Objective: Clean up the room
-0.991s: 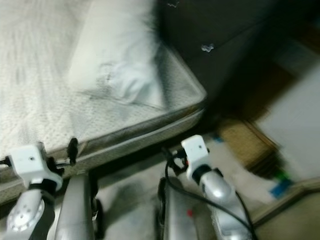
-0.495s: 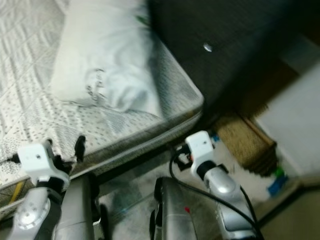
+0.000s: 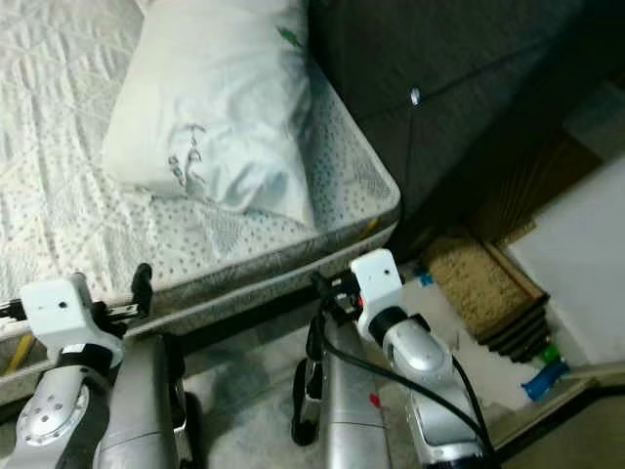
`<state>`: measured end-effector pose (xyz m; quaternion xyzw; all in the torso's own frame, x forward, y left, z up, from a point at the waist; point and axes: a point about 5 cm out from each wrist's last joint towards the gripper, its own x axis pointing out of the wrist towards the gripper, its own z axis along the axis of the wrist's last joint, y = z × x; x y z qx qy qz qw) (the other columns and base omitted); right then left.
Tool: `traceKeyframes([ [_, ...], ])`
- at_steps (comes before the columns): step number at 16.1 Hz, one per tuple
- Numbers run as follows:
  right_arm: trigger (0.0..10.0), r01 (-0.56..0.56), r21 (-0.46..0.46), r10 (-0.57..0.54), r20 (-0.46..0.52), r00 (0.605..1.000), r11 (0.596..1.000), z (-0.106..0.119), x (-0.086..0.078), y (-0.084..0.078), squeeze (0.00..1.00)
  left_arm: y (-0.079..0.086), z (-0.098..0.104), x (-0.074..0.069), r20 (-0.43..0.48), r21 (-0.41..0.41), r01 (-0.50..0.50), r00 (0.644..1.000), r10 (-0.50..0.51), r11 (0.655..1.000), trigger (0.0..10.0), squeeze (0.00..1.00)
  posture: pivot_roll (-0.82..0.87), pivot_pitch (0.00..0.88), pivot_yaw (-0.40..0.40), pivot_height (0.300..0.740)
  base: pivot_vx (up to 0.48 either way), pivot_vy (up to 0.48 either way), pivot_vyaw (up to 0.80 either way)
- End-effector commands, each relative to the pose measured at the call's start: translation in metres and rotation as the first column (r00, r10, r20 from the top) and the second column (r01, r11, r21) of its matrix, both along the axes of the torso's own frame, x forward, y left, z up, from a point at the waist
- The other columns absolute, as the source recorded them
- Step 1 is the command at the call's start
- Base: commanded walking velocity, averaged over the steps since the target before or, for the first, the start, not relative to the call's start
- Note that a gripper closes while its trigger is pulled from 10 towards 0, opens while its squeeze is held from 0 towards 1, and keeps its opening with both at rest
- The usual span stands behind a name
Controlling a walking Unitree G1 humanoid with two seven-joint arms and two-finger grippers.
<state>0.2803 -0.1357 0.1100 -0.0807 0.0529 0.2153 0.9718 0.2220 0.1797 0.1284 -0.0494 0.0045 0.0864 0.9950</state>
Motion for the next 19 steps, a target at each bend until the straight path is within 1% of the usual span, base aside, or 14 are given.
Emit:
traceKeyframes([
  [1,10.0,-0.003,-0.014,0.003,0.003,1.0,1.0,-0.001,-0.002,-0.002,0.0,-0.003,-0.005,-0.002,-0.029,-0.007,0.008,1.0,-0.008,1.0,10.0,0.0,-0.01,0.326,-0.11,0.55,0.0,0.0,0.0],
  [6,10.0,-0.001,-0.015,0.001,0.013,1.0,1.0,0.0,-0.001,-0.002,0.0,-0.003,-0.005,0.0,-0.028,-0.006,0.007,1.0,-0.008,1.0,10.0,0.0,-0.01,0.324,-0.11,0.55,0.0,0.0,0.8],
  [11,10.0,0.001,0.013,-0.002,0.045,0.999,1.0,0.005,0.008,0.007,0.0,-0.001,-0.004,-0.001,-0.029,0.003,0.0,1.0,0.0,1.0,10.0,0.0,0.01,0.327,-0.107,0.55,0.0,0.0,0.76],
  [12,10.0,0.023,0.044,-0.025,0.048,0.999,0.999,0.007,0.011,0.008,0.0,0.001,-0.003,-0.002,-0.028,0.008,-0.002,1.0,0.002,1.0,10.0,0.0,0.02,0.327,-0.102,0.55,0.0,0.0,0.0],
  [13,10.0,0.03,0.05,-0.033,0.053,0.998,0.998,0.008,0.013,0.009,0.0,0.002,-0.003,-0.002,-0.029,0.01,-0.003,1.0,0.003,1.0,10.0,0.0,0.02,0.327,-0.101,0.55,0.0,0.0,0.0],
  [15,10.0,0.124,0.088,-0.132,0.09,0.987,0.988,0.018,0.024,0.005,0.0,0.004,-0.001,-0.003,-0.029,0.019,-0.003,1.0,0.004,1.0,10.0,0.0,0.04,0.329,-0.096,0.55,0.0,0.0,0.0],
  [16,10.0,0.149,0.103,-0.158,0.091,0.983,0.983,0.02,0.027,0.005,0.0,0.004,-0.001,-0.003,-0.029,0.021,-0.004,1.0,0.004,1.0,10.0,0.0,0.04,0.329,-0.096,0.55,0.0,0.0,0.0],
  [18,10.0,0.213,0.119,-0.228,0.131,0.965,0.97,0.029,0.037,0.005,0.0,0.005,0.0,-0.005,-0.03,0.036,0.006,1.0,-0.005,0.999,10.0,0.0,0.06,0.333,-0.087,0.55,0.0,0.0,0.0],
  [19,10.0,0.25,0.122,-0.266,0.146,0.953,0.961,0.032,0.043,0.004,0.0,0.003,0.002,-0.005,-0.031,0.045,0.029,0.999,-0.028,0.999,10.0,0.0,0.07,0.334,-0.084,0.55,0.0,0.0,0.0],
])
